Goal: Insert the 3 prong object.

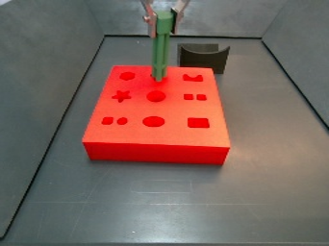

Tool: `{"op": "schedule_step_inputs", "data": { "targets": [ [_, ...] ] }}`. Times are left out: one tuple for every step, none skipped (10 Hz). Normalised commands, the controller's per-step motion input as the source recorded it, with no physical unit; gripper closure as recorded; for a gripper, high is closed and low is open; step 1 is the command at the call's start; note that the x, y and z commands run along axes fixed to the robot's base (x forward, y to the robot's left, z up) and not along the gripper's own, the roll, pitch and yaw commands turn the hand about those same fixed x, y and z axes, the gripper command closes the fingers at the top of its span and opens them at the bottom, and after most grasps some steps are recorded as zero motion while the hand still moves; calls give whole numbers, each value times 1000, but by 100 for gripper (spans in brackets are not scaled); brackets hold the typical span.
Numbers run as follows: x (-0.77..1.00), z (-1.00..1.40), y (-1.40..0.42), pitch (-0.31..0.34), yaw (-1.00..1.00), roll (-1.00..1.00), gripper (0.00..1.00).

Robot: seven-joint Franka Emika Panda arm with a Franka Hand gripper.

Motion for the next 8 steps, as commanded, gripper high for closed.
{"op": "schedule_step_inputs", "data": {
  "targets": [
    [109,-286,3,-100,-29,-19,100],
    [40,-331,0,-90,0,0,100],
    [0,-403,0,-84,0,149,100],
    [0,-409,0,-80,0,176,100],
    [0,-377,0,-66,0,141,100],
    [0,-314,0,-59,0,66,100],
    [-46,-134,0,0,0,41,100],
    [0,0,0,0,0,0,100]
  ]
}}
